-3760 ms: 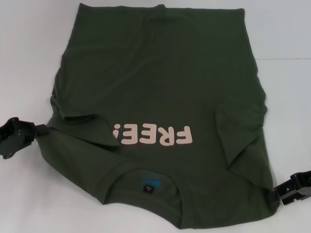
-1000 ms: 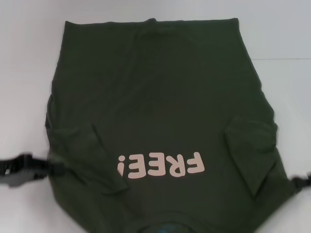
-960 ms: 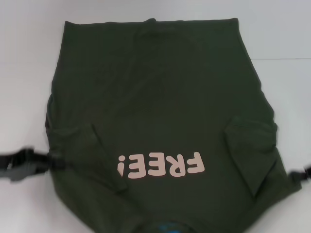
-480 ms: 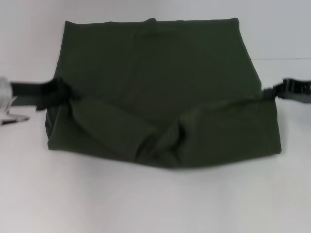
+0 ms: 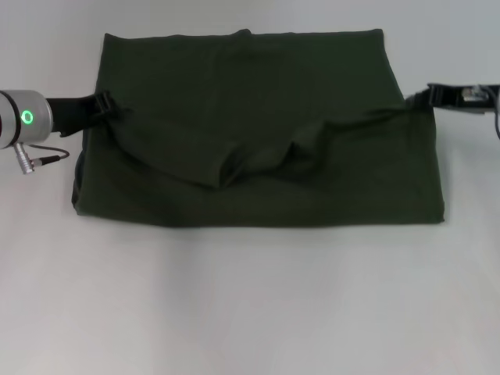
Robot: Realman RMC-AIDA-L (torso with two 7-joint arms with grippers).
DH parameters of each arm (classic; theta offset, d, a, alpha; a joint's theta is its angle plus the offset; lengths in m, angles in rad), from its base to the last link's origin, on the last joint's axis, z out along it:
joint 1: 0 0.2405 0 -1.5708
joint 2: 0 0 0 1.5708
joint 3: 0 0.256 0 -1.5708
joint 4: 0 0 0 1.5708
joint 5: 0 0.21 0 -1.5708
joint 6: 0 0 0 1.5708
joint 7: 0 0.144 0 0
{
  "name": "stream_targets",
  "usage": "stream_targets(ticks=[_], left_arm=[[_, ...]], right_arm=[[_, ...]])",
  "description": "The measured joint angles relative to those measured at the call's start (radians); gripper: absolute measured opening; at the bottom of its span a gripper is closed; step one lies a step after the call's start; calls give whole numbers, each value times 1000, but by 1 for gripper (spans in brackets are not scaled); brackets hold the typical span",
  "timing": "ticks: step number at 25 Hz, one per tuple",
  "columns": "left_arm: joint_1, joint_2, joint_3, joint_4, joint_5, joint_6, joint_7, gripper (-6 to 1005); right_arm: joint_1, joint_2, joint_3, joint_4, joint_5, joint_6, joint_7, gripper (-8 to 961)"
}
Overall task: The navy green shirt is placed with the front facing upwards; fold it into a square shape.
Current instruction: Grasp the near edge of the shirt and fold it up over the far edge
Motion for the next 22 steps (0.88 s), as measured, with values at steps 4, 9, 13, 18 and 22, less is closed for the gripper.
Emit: stream_targets(ticks=[4,9,13,18,22], left_arm=[[-2,-3,1,-4,0,-48,0,56],[-11,2,1,-8,0,-81,6,55],[-20,1,3,-11,0,-90,27,55],[-28,-3,4,-22,0,-116,34,55],[-35,-2,4,-23,-1,-121,34,55]], right_arm=[[30,12,-61,19,-4,85,-3,8],[57,14,-95,42,-5,152,-2,10],[64,15,-96,65,-5,196,-7,10],[75,15,-97,70,-1,237,-12,10],[94,12,-98,70,-3,242,-12,5]])
